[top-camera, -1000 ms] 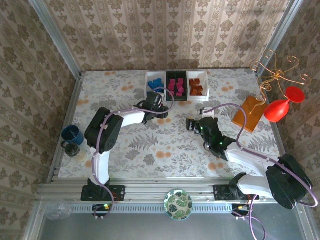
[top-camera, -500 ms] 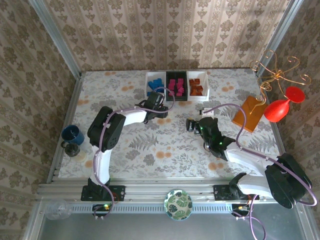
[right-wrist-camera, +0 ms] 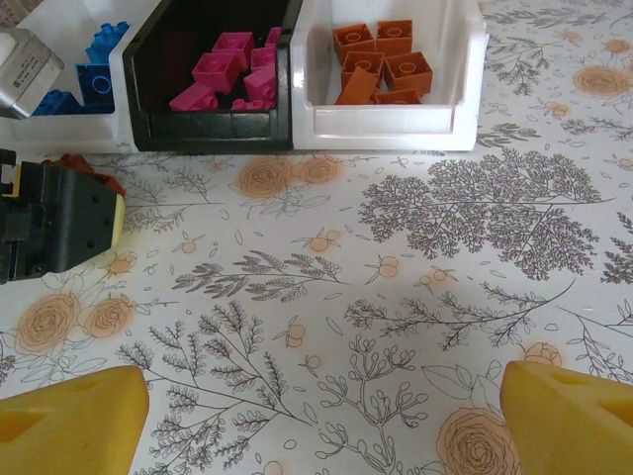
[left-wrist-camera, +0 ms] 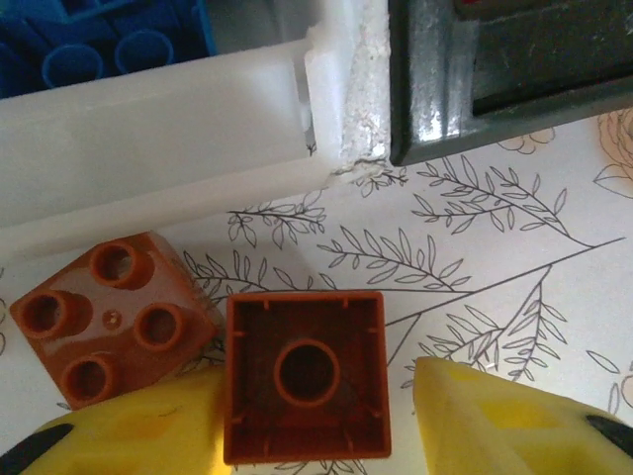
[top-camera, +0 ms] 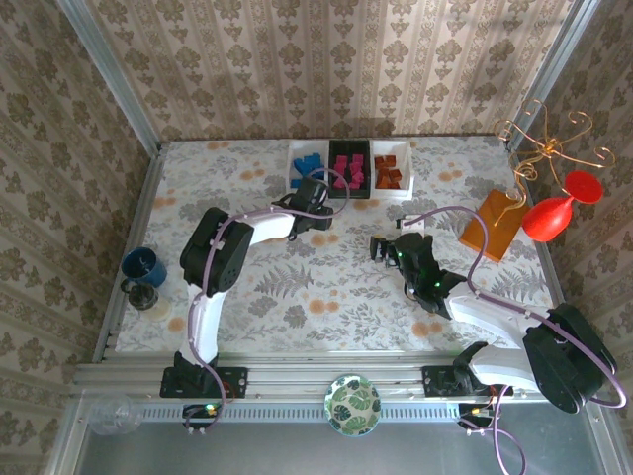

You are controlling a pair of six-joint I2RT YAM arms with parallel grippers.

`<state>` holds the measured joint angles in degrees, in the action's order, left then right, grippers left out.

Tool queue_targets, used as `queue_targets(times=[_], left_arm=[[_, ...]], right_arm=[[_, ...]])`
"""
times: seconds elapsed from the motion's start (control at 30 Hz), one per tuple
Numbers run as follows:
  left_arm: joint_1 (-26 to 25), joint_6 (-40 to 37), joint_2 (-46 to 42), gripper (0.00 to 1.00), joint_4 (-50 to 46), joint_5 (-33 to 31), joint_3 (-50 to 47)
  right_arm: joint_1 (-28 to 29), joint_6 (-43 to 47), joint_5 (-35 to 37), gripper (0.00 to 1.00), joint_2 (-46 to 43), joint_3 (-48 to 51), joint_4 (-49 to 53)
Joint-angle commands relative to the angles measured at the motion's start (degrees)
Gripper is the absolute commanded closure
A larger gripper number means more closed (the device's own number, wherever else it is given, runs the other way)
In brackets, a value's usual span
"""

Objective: Sort the legos into containers by color
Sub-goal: Pick up the lego from the top-center of the table, then place the lego in the container.

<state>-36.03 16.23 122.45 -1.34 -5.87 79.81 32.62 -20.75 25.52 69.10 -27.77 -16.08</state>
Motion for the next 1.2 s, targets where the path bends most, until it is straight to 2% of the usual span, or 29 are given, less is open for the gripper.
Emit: queue_targets(times=[0.0,0.2,0.4,0.6,0.87,1.0,1.17], left_arm=[[-0.44,-1.72,2.04,0.52,-1.55,-0.61,2.04],[-1.31,-2.51,1.38,0.61,-2.19,-1.29,2.3],[-4.33,-2.78,-4.88,0.67,0.67,-1.28,-2.32],[-6.15,-2.18,-9.01,0.68,8.53,5.91,-4.28],[-6.44,-1.46,-0.88,0.68,6.31,11.14,10.47],[-6.54,-2.23,6.34,0.67,2.07,13.4,22.56],[-6.64,-3.29,16.38,0.66,-6.55,12.62,40.58]], right_arm=[[-0.28,0.18,1.2,0.07,-1.02,0.61,0.49],[-0.34,0.1,1.04,0.07,-0.77,0.61,0.46],[-0.45,0.01,1.11,0.07,-0.63,0.7,0.4],[-0.45,0.3,3.94,0.07,-3.41,1.85,0.52],[-0.54,-3.47,10.5,0.07,-15.72,8.81,0.89],[-0.56,-4.71,11.75,0.07,-21.86,11.53,2.13],[-0.55,-5.7,11.31,0.07,-24.97,12.03,5.04]])
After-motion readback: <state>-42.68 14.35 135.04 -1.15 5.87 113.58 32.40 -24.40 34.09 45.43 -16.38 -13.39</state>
